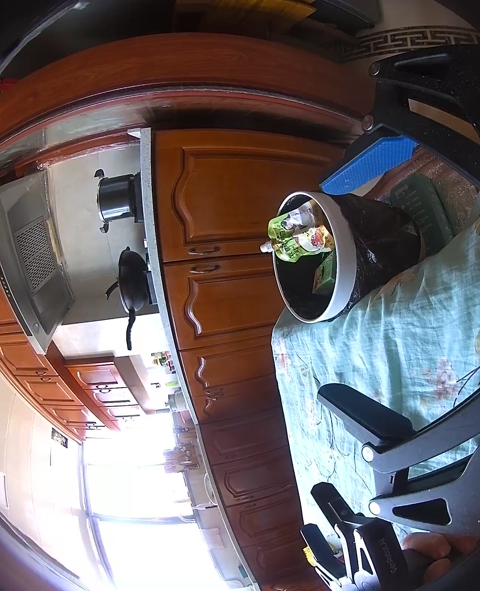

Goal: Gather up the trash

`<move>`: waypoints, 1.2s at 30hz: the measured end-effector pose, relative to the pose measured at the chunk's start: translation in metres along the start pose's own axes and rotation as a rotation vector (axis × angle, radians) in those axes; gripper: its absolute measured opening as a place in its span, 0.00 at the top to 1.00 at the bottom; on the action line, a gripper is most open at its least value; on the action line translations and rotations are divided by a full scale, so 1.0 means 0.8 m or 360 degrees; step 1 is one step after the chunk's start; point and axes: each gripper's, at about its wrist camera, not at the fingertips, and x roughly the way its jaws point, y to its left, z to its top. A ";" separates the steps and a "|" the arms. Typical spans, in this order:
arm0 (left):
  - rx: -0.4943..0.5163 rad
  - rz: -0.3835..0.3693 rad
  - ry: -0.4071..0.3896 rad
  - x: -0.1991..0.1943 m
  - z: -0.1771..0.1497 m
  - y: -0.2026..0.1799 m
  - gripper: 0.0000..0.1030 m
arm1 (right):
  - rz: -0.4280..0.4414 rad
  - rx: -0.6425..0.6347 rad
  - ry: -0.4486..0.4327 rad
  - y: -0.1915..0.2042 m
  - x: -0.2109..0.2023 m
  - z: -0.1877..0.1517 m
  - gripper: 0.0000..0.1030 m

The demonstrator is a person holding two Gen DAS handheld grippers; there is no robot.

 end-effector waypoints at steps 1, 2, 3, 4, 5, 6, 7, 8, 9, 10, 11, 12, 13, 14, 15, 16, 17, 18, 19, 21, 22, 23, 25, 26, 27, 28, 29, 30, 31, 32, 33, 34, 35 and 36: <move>-0.0002 0.0000 0.0000 0.000 0.000 0.000 0.02 | -0.0001 0.0000 -0.0001 0.000 0.000 0.000 0.00; -0.0003 -0.0001 0.0001 0.000 0.000 0.000 0.02 | -0.0001 0.0000 -0.0001 0.000 0.000 0.000 0.00; -0.0003 -0.0003 0.0001 0.000 0.000 0.001 0.02 | -0.0001 0.0000 0.0001 0.000 0.000 0.000 0.00; -0.0002 -0.0002 0.0000 0.000 0.000 0.001 0.02 | 0.0000 0.0000 0.0000 0.000 0.000 0.000 0.00; -0.0003 -0.0003 -0.0001 0.000 0.000 0.001 0.02 | 0.0000 0.0000 -0.0002 0.001 0.000 0.000 0.00; -0.0002 -0.0005 0.0000 0.001 0.000 0.001 0.02 | 0.0001 0.0000 -0.0002 0.000 0.000 0.000 0.00; -0.0002 -0.0003 0.0001 0.000 0.000 0.001 0.02 | 0.0004 0.0000 -0.0002 0.000 -0.001 0.001 0.00; -0.0002 -0.0004 0.0001 0.001 0.000 0.001 0.02 | 0.0006 0.0000 -0.0004 0.001 -0.001 0.002 0.00; -0.0001 -0.0004 0.0001 0.001 0.000 0.001 0.02 | 0.0009 -0.0001 -0.0004 0.001 -0.001 0.002 0.00; 0.0000 -0.0004 0.0002 0.001 0.000 0.001 0.02 | 0.0011 -0.0002 -0.0006 0.001 -0.001 0.002 0.00; 0.0000 -0.0004 0.0002 0.001 0.000 0.001 0.02 | 0.0013 -0.0002 -0.0007 0.001 -0.001 0.003 0.00; -0.0001 -0.0005 0.0003 0.001 0.000 0.002 0.02 | 0.0015 -0.0002 -0.0009 0.001 -0.001 0.003 0.00; -0.0001 -0.0008 0.0003 0.002 0.000 0.002 0.02 | 0.0018 -0.0002 -0.0011 0.001 -0.002 0.004 0.00; -0.0001 -0.0007 0.0005 0.003 0.000 0.003 0.02 | 0.0020 -0.0002 -0.0012 0.001 -0.002 0.004 0.00; -0.0001 -0.0009 0.0006 0.003 0.000 0.003 0.02 | 0.0021 -0.0001 -0.0012 0.001 -0.002 0.004 0.00; -0.0002 -0.0011 0.0008 0.004 0.000 0.004 0.02 | 0.0021 0.0000 -0.0012 0.001 -0.002 0.004 0.00; -0.0003 -0.0012 0.0011 0.005 0.000 0.004 0.02 | 0.0023 0.0001 -0.0012 0.001 -0.002 0.004 0.00; -0.0002 -0.0013 0.0013 0.006 -0.001 0.005 0.02 | 0.0024 0.0004 -0.0012 0.001 -0.002 0.004 0.00; -0.0001 -0.0012 0.0015 0.006 -0.001 0.005 0.02 | 0.0025 0.0005 -0.0010 0.000 -0.002 0.005 0.00; -0.0001 -0.0014 0.0019 0.007 -0.001 0.005 0.02 | 0.0026 0.0007 -0.0008 -0.001 0.000 0.004 0.00; -0.0002 -0.0014 0.0021 0.008 -0.001 0.005 0.02 | 0.0029 0.0009 -0.0008 -0.001 0.000 0.004 0.00; -0.0002 -0.0015 0.0023 0.008 -0.002 0.005 0.02 | 0.0030 0.0010 -0.0007 -0.002 0.001 0.004 0.00; -0.0004 -0.0014 0.0024 0.009 -0.002 0.006 0.02 | 0.0029 0.0011 -0.0006 -0.002 0.001 0.004 0.00; -0.0005 -0.0013 0.0025 0.010 -0.002 0.006 0.02 | 0.0032 0.0011 -0.0005 -0.002 0.001 0.004 0.00; -0.0005 -0.0014 0.0025 0.010 -0.002 0.006 0.02 | 0.0033 0.0013 -0.0003 -0.002 0.002 0.004 0.00; -0.0004 -0.0014 0.0025 0.010 -0.002 0.006 0.02 | 0.0034 0.0015 -0.0001 -0.002 0.002 0.004 0.00; -0.0004 -0.0013 0.0025 0.010 -0.002 0.006 0.02 | 0.0036 0.0017 -0.0001 -0.002 0.002 0.004 0.00; -0.0004 -0.0012 0.0025 0.010 -0.002 0.006 0.02 | 0.0038 0.0019 0.0000 -0.002 0.003 0.004 0.00; -0.0005 -0.0013 0.0025 0.010 -0.002 0.006 0.02 | 0.0039 0.0022 -0.0001 -0.002 0.003 0.004 0.00; -0.0005 -0.0014 0.0025 0.010 -0.002 0.006 0.02 | 0.0042 0.0023 -0.0002 -0.002 0.002 0.004 0.00; -0.0004 -0.0014 0.0025 0.010 -0.002 0.006 0.02 | 0.0043 0.0024 -0.0002 -0.002 0.003 0.004 0.00; -0.0003 -0.0014 0.0025 0.010 -0.002 0.006 0.02 | 0.0045 0.0024 -0.0003 -0.002 0.003 0.004 0.00; -0.0002 -0.0015 0.0025 0.011 -0.002 0.006 0.02 | 0.0046 0.0024 -0.0005 -0.002 0.002 0.004 0.00; -0.0002 -0.0016 0.0025 0.011 -0.002 0.006 0.02 | 0.0048 0.0025 -0.0006 -0.002 0.002 0.004 0.00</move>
